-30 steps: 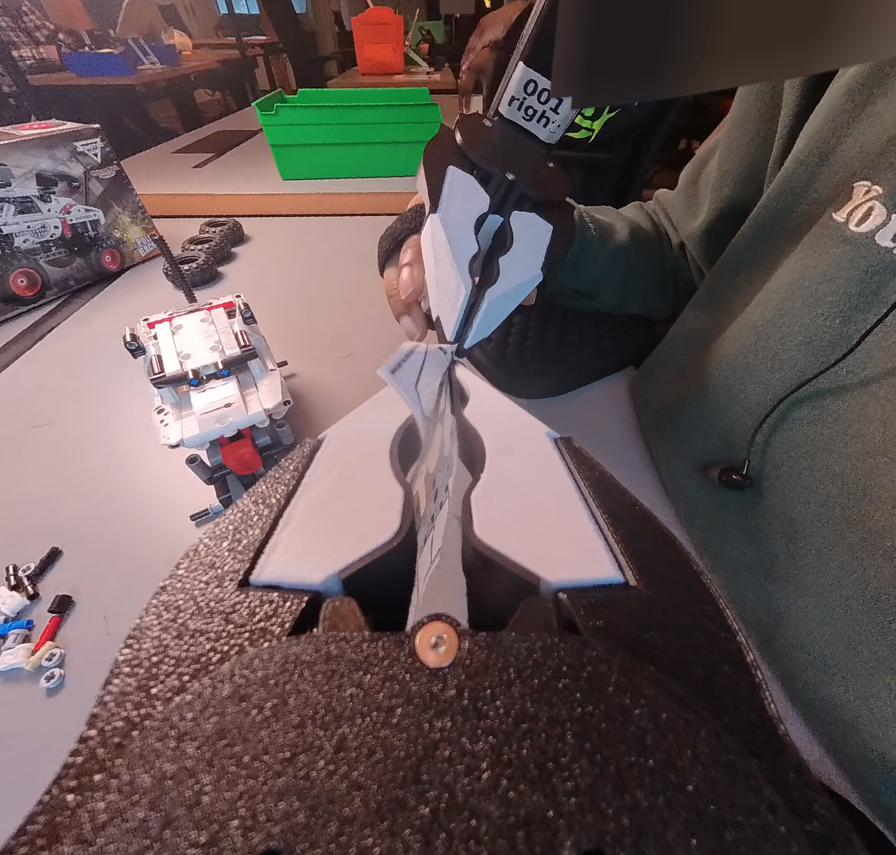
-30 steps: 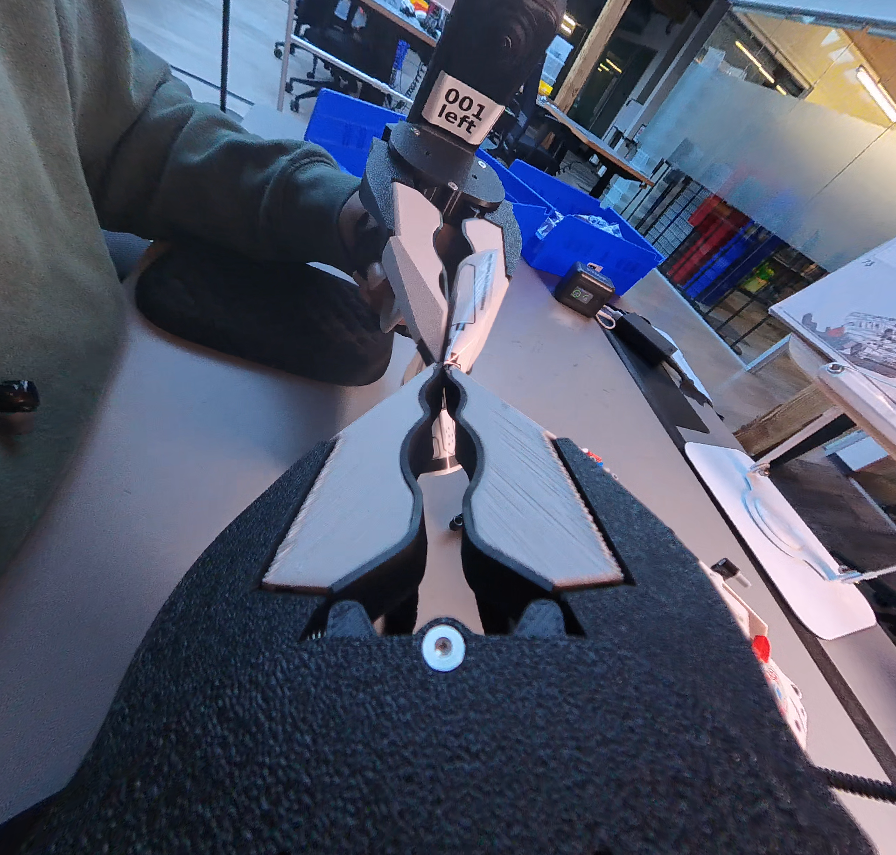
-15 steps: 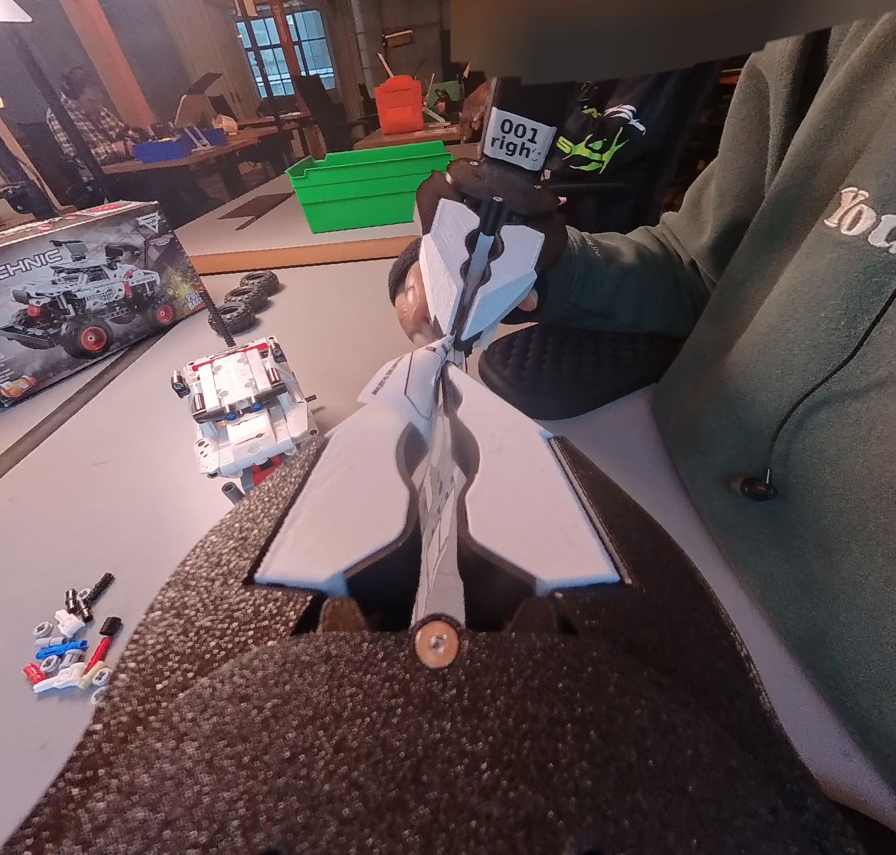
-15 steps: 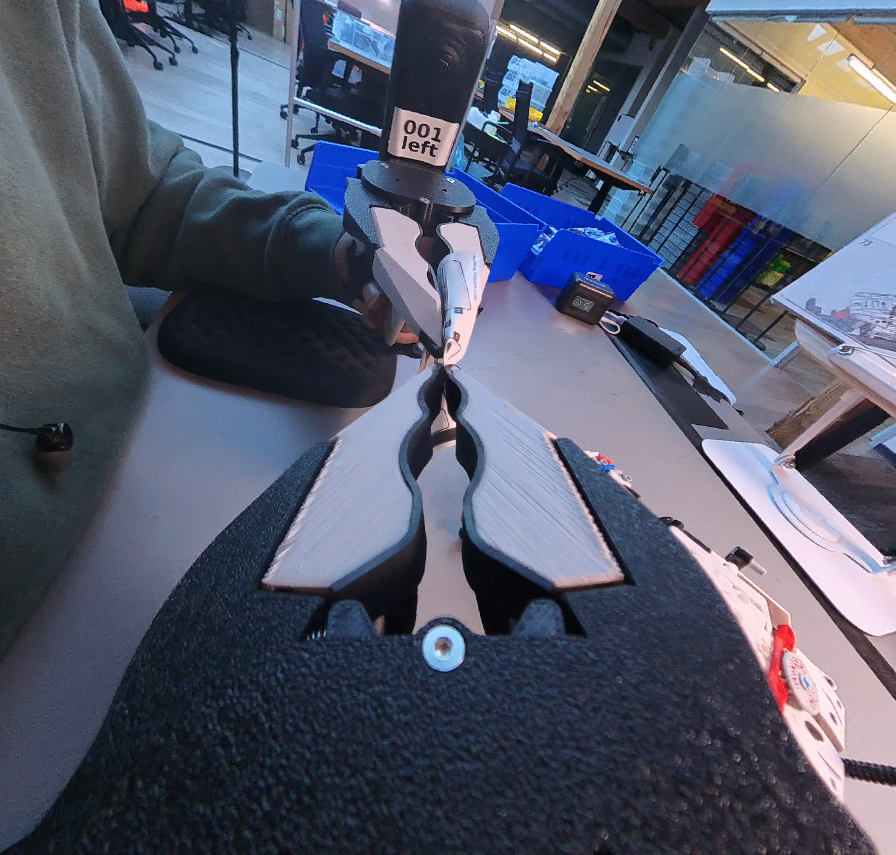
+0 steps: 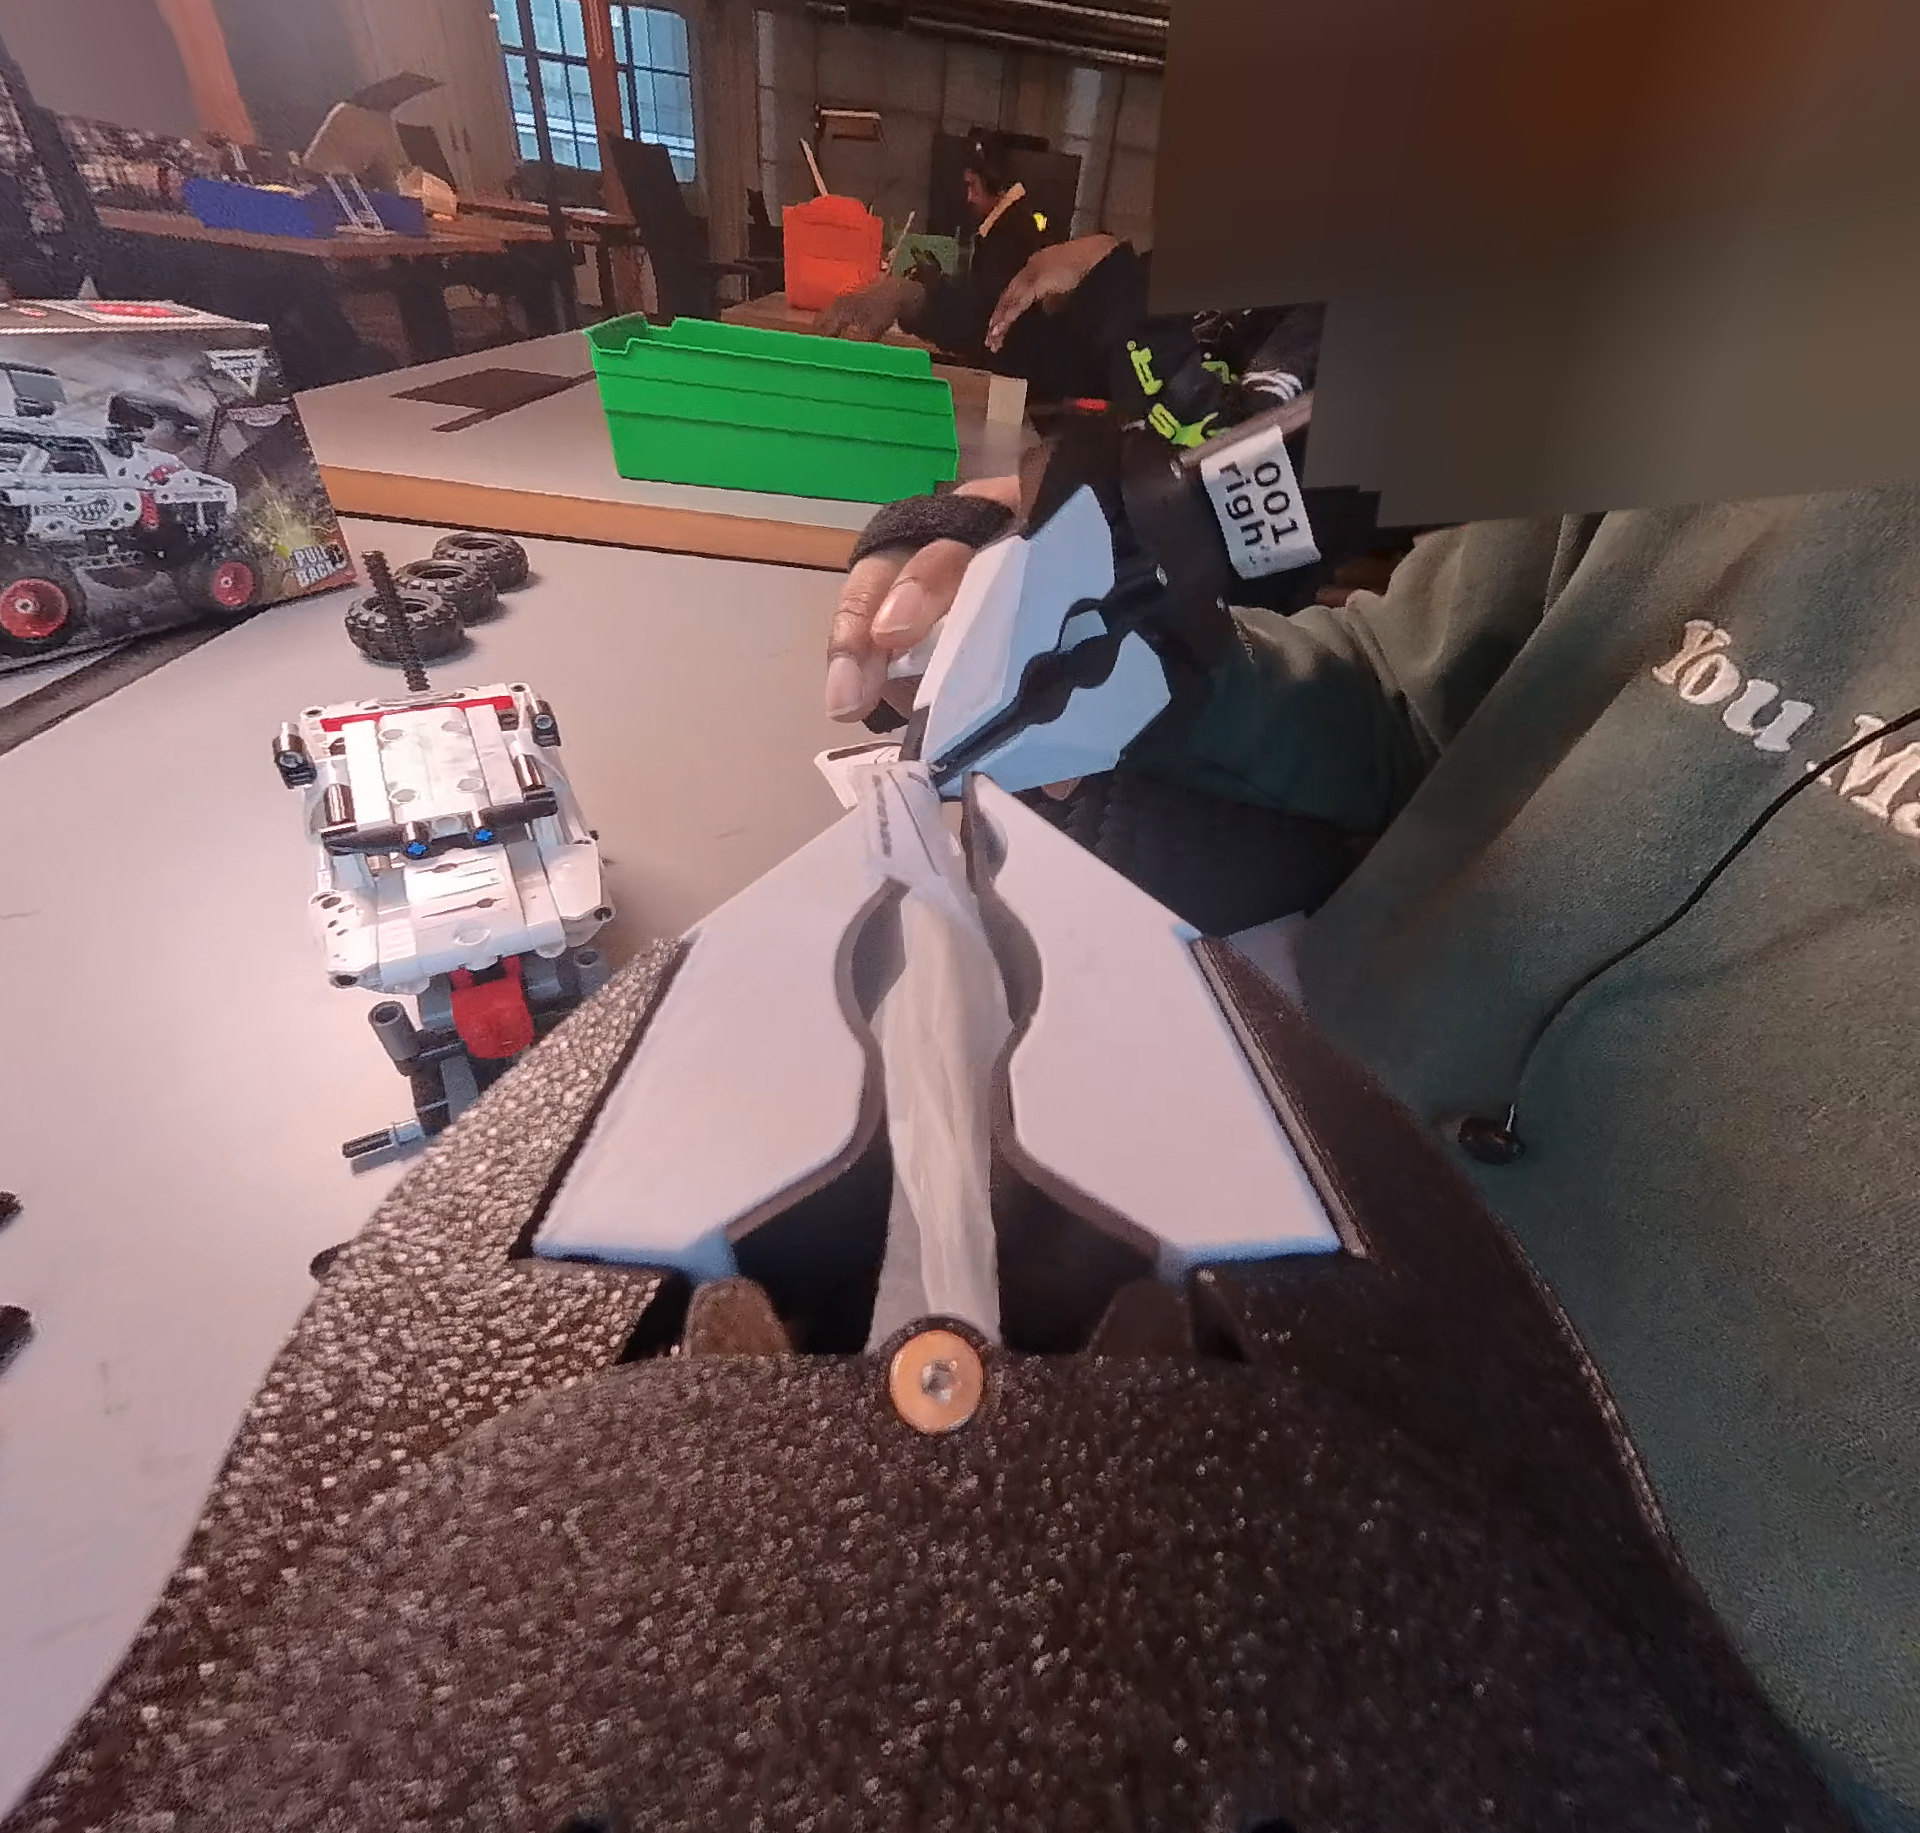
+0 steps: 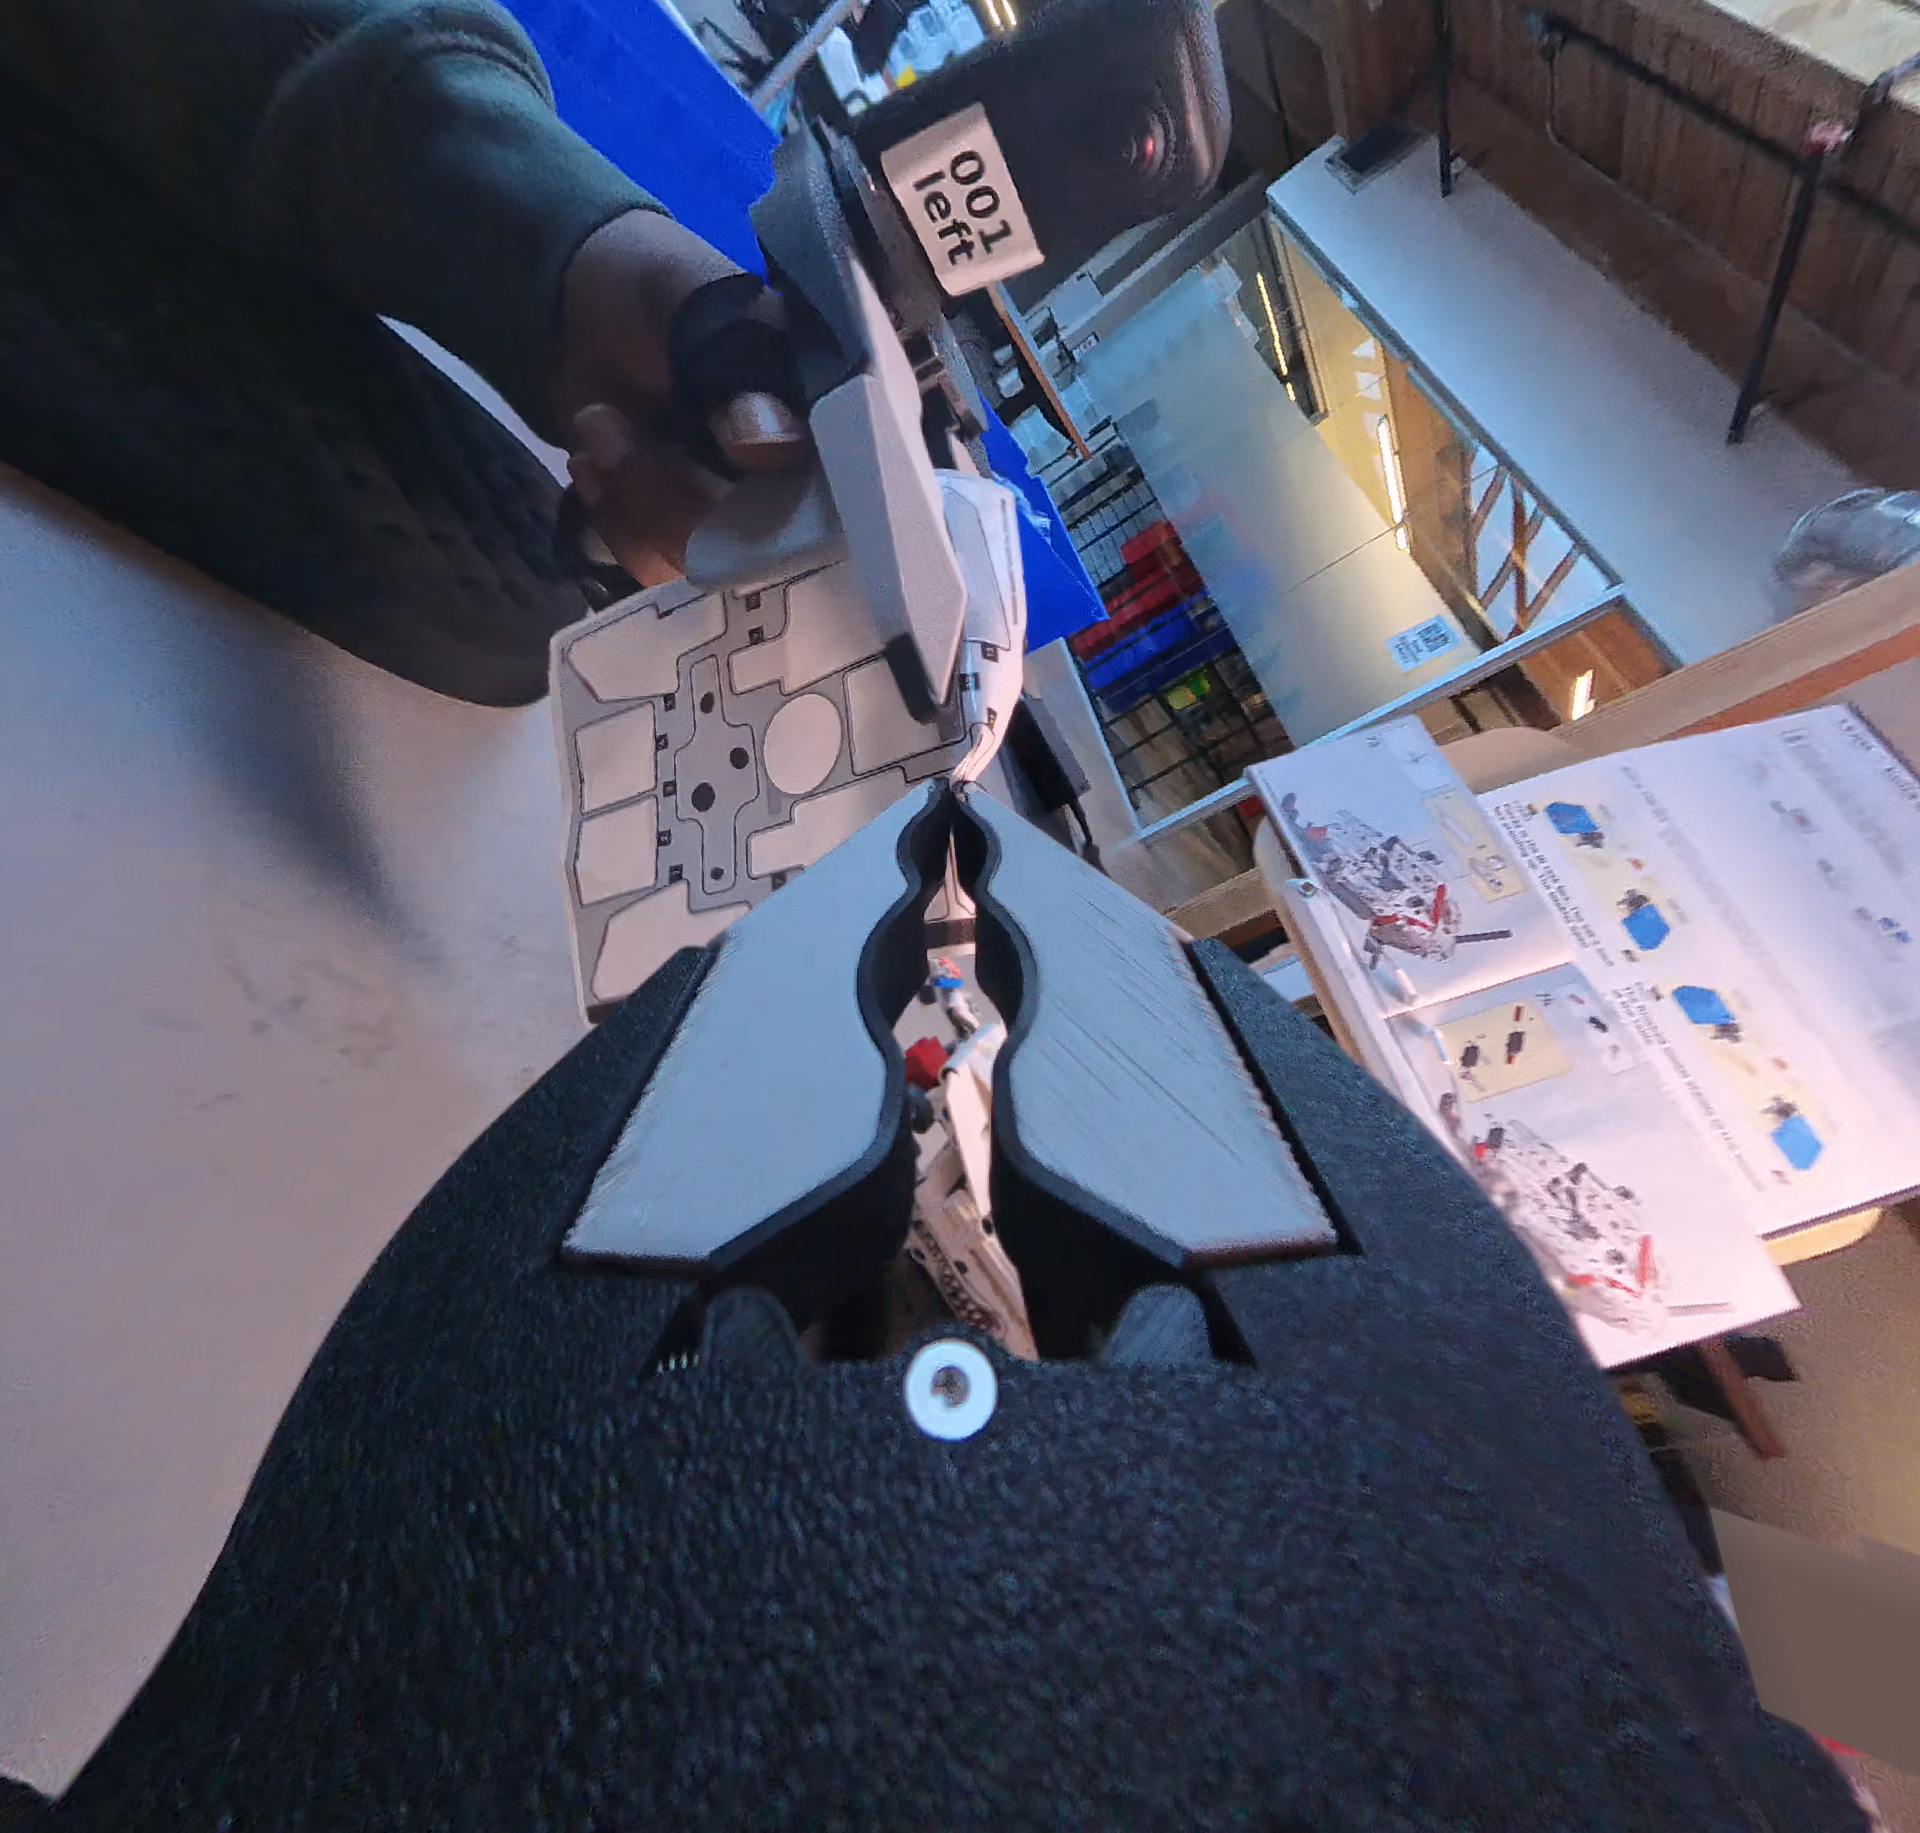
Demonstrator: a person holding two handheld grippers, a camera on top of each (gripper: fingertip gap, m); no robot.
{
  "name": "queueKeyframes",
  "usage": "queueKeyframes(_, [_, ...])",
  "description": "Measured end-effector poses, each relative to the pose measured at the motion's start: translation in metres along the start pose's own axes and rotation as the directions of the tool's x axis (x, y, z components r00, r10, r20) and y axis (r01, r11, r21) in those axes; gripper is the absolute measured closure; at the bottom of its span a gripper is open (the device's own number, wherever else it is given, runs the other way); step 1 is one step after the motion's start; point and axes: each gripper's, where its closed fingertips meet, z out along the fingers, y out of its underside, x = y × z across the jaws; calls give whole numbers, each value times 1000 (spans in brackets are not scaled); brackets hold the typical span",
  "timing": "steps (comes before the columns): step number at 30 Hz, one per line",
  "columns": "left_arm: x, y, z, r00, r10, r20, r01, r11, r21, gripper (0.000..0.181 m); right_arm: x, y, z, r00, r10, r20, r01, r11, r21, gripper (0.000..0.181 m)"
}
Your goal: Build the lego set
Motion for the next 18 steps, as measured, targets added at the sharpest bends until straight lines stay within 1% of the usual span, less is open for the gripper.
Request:
queueKeyframes(3, [-2,-3,0,999,-41,-3,41,999,30,181,-1,-2,1,997,-74,-25,74,997,-15,181])
queueKeyframes(6, [-2,-4,-1,1000,-28,-2,28,999,44,181,-1,-3,1,999,-32,-15,32,999,-1,181])
queueKeyframes(7, [-1,-4,-1,1000,-11,-3,11,999,42,181,-1,-4,1,1000,21,-4,-21,1000,13,179])
queueKeyframes(8, [0,-3,-1,1000,10,-2,-10,999,37,181,0,-5,1,994,111,18,-111,993,34,171])
queueKeyframes(9, [1,-3,-1,999,33,-1,-33,999,33,181,0,-7,0,973,223,58,-226,973,55,163])
queueKeyframes(11, [4,-2,0,997,74,0,-74,997,19,181,1,-11,-1,904,402,145,-415,906,78,156])
queueKeyframes(12, [5,-1,1,996,93,4,-94,996,12,181,3,-13,-3,882,443,162,-461,883,91,157])
queueKeyframes(14, [5,2,2,993,119,11,-119,993,-8,181,7,-15,-5,871,463,165,-482,870,104,170])
queueKeyframes(18, [2,7,6,985,169,43,-167,985,-53,181,0,-9,-2,910,390,144,-399,916,42,178])
